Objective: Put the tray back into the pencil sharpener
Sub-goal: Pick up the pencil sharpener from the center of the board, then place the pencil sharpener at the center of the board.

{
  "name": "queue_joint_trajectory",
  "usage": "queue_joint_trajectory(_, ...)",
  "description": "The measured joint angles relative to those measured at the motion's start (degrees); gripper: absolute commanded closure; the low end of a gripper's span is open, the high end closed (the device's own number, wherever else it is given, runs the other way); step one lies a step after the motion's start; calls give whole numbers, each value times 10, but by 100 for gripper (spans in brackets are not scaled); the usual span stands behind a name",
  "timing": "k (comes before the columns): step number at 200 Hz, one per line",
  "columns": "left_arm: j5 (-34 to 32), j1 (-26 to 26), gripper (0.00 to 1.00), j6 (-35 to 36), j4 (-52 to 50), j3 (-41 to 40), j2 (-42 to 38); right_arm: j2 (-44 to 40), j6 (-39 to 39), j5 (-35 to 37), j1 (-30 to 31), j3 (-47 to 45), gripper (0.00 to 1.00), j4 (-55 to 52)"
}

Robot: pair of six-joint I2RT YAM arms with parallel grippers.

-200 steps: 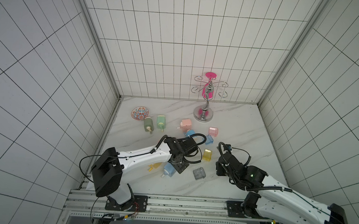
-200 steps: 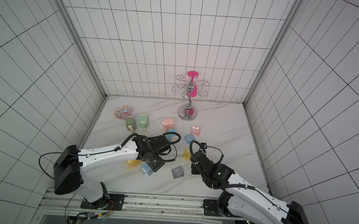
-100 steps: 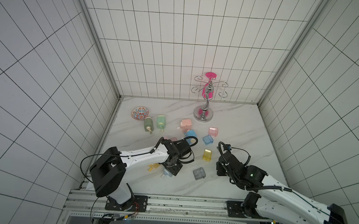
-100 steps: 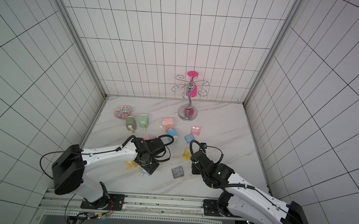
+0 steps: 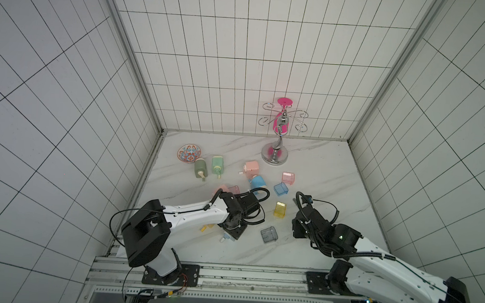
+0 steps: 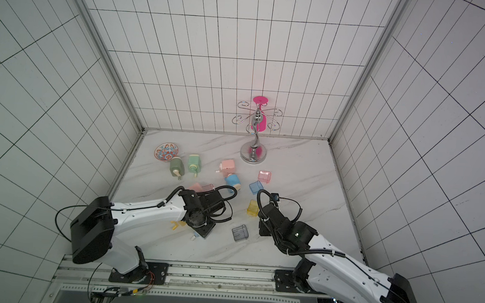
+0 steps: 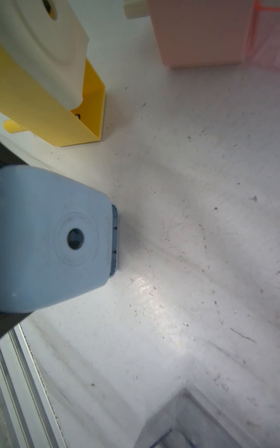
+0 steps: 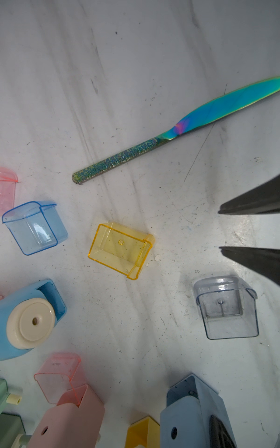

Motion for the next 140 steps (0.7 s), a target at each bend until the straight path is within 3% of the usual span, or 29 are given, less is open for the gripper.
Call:
queue_joint_trajectory(47,-2,-64,65,98,9,61,3,-38,11,-1,0,-10,74,-9)
queue_joint_trajectory(98,-1,-70,66,232,32,72,-3,-71,27,-21,-5,-27,74,-28)
queue_joint_trajectory(140,24,-74,66,315,44,45,-20,-70,35,-90,-34,-48,73,-13)
